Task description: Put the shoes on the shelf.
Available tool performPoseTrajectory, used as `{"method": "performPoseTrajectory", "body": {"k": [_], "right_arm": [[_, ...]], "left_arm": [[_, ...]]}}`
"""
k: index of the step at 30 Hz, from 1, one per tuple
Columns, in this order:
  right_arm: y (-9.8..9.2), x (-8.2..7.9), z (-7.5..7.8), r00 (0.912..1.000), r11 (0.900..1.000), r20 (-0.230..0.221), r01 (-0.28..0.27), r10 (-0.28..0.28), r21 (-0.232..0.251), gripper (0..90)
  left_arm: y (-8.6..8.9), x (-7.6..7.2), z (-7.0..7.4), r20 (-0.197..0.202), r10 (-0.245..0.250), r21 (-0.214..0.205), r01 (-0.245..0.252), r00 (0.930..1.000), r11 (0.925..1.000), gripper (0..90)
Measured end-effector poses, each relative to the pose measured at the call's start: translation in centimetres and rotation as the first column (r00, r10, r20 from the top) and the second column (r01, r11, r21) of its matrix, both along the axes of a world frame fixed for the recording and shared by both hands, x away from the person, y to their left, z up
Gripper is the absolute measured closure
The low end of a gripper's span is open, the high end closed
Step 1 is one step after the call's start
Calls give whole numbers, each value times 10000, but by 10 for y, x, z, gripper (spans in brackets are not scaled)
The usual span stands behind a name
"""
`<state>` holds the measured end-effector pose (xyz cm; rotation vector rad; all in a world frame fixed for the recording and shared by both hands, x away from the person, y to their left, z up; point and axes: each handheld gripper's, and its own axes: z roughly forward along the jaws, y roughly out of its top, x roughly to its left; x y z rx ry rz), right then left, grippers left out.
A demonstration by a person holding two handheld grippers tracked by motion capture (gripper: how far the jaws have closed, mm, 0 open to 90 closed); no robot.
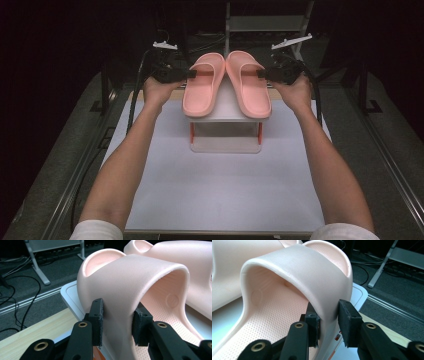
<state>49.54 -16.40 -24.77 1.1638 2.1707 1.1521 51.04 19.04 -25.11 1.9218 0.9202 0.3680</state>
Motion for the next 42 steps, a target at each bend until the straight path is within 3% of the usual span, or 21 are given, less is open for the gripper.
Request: {"method": "performPoseTrajectory", "body": {"k": [9,16,22,27,31,35,38,42], "right_arm": [[5,1,-3,9997,9999,-211,-86,88,101,666],[6,2,-5,9993,9999,-358,-124,128,114,647],[4,1,-6,9987,9990,-470,-175,195,422,628],[3,1,-8,9977,9975,-611,-252,292,655,611],[0,-1,-10,9976,9963,-616,-258,309,818,599],[-2,-1,-13,9963,9930,-734,-358,442,1122,575],[-5,-4,-12,9977,9861,-473,-405,487,1610,538],[-8,-10,-9,9988,9842,-163,-433,468,1718,460]], "left_arm": [[-6,0,-4,-21,-176,-20,176,9998,9998,625],[-12,2,-8,-49,-329,-328,327,9994,9989,607],[-14,3,-11,-214,-386,-370,378,9990,9986,605],[-18,2,-12,-129,-432,-392,427,9990,9983,598],[-19,-1,-10,98,-632,-701,638,9980,9955,570],[-17,0,-11,-78,-744,-810,736,9972,9940,521],[-15,0,-12,-120,-719,-812,707,9973,9942,483],[-13,-4,-9,7,-648,-803,646,9979,9947,432]]}}
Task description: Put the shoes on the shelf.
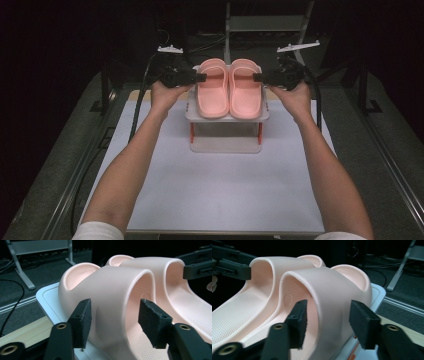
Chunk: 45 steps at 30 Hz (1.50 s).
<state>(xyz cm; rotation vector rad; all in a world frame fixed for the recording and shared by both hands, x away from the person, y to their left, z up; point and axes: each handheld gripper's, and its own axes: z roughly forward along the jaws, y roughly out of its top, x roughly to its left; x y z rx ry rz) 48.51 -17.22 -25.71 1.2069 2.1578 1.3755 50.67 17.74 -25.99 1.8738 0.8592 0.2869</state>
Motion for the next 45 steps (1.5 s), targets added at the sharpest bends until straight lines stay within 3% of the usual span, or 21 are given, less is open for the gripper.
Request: {"method": "performPoseTrajectory", "body": {"k": [9,11,13,18,21,23,26,29,32,38,40,45], "right_arm": [[-13,-19,3,9987,9996,504,-107,93,280,371],[-17,-24,2,9981,9996,619,-92,75,282,360],[-20,-28,2,9979,9994,650,-94,72,335,351],[-24,-37,5,9962,9995,865,11,-38,321,308],[-23,-41,5,9943,9999,1061,65,-79,139,295],[-23,-44,5,9926,9999,1208,80,-89,79,285],[-23,-48,3,9908,9999,1348,140,-127,-89,266],[-23,-50,3,9906,9998,1365,108,-80,-193,251],[-22,-54,4,9874,9997,1581,136,-106,-179,251],[-23,-61,3,9852,9997,1708,186,-153,-174,245],[-23,-64,2,9840,9997,1779,174,-137,-193,245],[-25,-70,-1,9821,9994,1869,274,-234,-189,241]], "left_arm": [[5,-10,9,283,264,208,-270,9992,9994,295],[6,-14,11,527,350,263,-364,9980,9990,264],[10,-19,10,844,547,-55,-544,9949,9985,241],[17,-24,2,587,654,-13,-654,9961,9979,199],[22,-30,-1,790,798,-167,-787,9937,9968,189],[25,-31,-3,649,772,-208,-759,9949,9969,177],[29,-36,-5,750,851,-297,-830,9935,9961,170],[30,-40,-7,715,790,-61,-788,9943,9969,154],[31,-46,-7,823,798,-302,-776,9934,9965,154],[31,-56,-6,1013,718,-4,-721,9923,9974,152],[32,-59,-6,1004,802,64,-813,9917,9967,114],[37,-64,-7,1006,885,-47,-884,9910,9961,107]]}}
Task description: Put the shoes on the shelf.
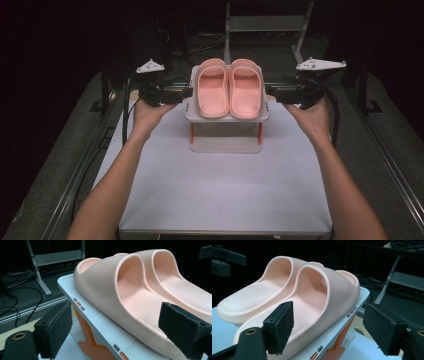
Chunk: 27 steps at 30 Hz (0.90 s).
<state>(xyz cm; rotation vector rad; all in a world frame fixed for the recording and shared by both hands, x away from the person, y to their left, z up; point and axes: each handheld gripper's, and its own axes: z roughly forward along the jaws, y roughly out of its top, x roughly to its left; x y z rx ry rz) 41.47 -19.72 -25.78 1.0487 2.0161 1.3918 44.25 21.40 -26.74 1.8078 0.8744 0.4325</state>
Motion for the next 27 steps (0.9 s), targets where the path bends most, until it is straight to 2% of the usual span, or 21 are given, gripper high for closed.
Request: {"method": "performPoseTrajectory", "body": {"k": [7,11,12,17,19,22,27], "right_arm": [[1,-7,-4,10000,9998,57,23,-22,-210,220],[1,-13,-6,9998,9995,211,41,-35,-298,219],[1,-14,-7,9998,9995,211,53,-46,-301,218],[-5,-22,-10,9995,9997,273,166,-161,-163,210],[-7,-26,-11,9986,9997,470,243,-238,-102,210],[-11,-30,-14,9982,9996,533,282,-279,-54,210],[-16,-37,-19,9983,9996,501,282,-283,30,203]], "left_arm": [[5,-9,-4,-17,-70,-153,70,10000,9999,93],[6,-15,-8,42,10,253,-11,10000,9997,84],[7,-16,-8,74,22,229,-23,10000,9997,83],[12,-23,-12,63,75,178,-77,10000,9998,83],[13,-26,-15,67,117,246,-119,9999,9996,83],[16,-29,-18,20,168,166,-169,9999,9997,83],[19,-34,-23,-22,208,224,-207,9998,9995,78]]}}
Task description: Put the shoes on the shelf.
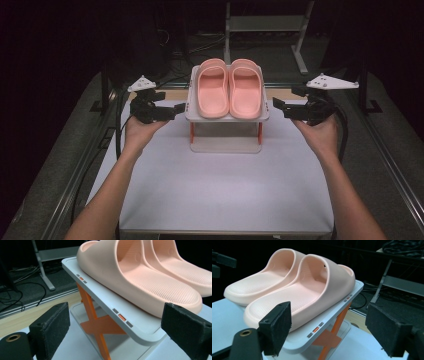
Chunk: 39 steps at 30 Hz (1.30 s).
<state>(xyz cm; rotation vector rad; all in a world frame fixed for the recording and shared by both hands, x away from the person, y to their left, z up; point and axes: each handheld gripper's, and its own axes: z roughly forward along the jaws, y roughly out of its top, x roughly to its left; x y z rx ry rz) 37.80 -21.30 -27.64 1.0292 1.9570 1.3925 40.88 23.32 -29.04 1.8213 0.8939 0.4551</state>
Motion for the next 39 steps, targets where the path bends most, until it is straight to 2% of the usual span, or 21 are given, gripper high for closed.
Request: {"method": "performPoseTrajectory", "body": {"k": [15,22,25,31,39], "right_arm": [[-9,-20,-10,9999,10000,116,85,-86,26,202],[-12,-27,-19,10000,10000,31,89,-89,5,197],[-14,-30,-23,9999,9999,13,110,-110,93,198],[-15,-36,-31,9999,9998,-77,73,-72,159,197],[-13,-46,-37,10000,9996,-66,-58,60,291,197]], "left_arm": [[5,-17,-11,-4,-19,-60,19,10000,10000,78],[7,-24,-20,-29,-3,-53,3,10000,10000,78],[8,-27,-24,-20,-9,38,9,10000,10000,78],[12,-36,-30,37,33,-115,-32,10000,9999,78],[15,-45,-39,-1,77,-119,-77,10000,9999,78]]}}
